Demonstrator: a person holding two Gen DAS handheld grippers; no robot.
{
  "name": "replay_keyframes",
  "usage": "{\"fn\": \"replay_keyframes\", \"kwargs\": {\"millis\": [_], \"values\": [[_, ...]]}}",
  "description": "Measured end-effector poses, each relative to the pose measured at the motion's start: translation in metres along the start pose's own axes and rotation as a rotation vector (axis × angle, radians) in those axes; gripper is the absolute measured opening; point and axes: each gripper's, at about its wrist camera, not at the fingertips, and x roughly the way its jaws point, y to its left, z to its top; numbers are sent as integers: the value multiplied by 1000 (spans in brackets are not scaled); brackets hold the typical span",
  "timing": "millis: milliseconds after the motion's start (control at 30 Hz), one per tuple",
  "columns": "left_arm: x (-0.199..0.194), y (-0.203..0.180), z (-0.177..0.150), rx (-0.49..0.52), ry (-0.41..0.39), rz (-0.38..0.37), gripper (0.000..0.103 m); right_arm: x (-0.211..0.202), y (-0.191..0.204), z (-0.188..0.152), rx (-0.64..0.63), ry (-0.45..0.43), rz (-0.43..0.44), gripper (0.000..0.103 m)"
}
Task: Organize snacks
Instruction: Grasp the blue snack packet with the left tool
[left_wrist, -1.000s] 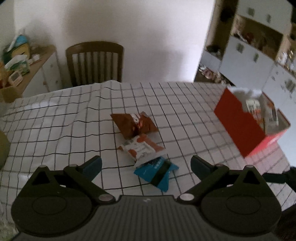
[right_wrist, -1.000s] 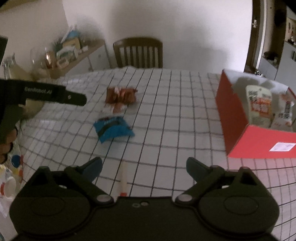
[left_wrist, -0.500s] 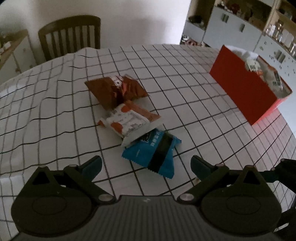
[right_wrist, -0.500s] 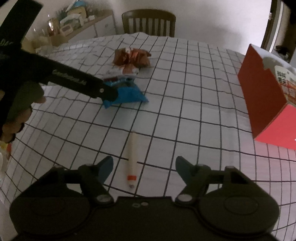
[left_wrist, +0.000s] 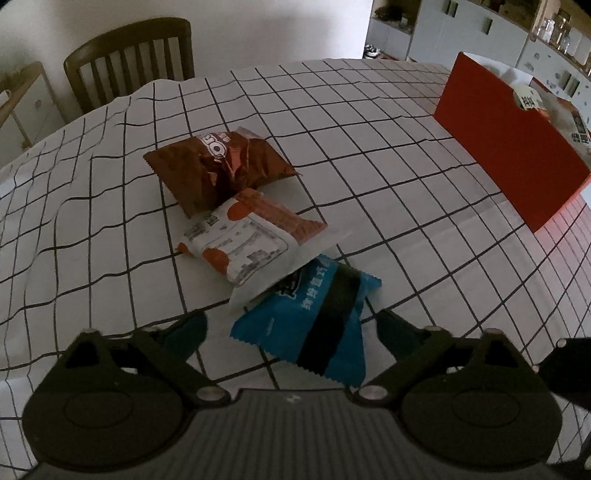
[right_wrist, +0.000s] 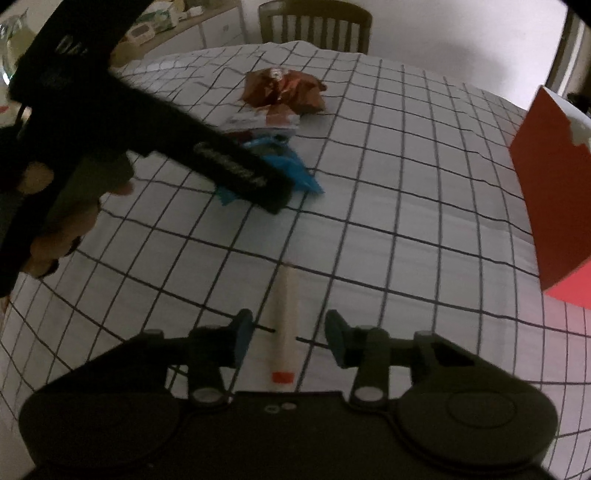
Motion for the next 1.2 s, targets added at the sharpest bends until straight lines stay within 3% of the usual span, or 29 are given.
{"fn": "replay_keyframes", "kwargs": {"millis": [200, 400, 533, 733, 1200], "values": [[3, 0, 4, -19, 11, -14, 68, 0, 9, -1, -43, -11, -22, 29], [2, 2, 4, -48, 20, -28, 61, -1, 6, -2, -39, -8, -30, 9], [-3, 3, 0, -72, 26, -34, 52, -5, 2, -5, -20, -9, -29, 9], [-8, 1, -7, -90, 30, -35, 45, -13, -5, -14, 28, -14, -26, 9], [-40, -9, -37, -144, 28, -42, 44, -51, -29, -30, 118, -70, -34, 9]]}}
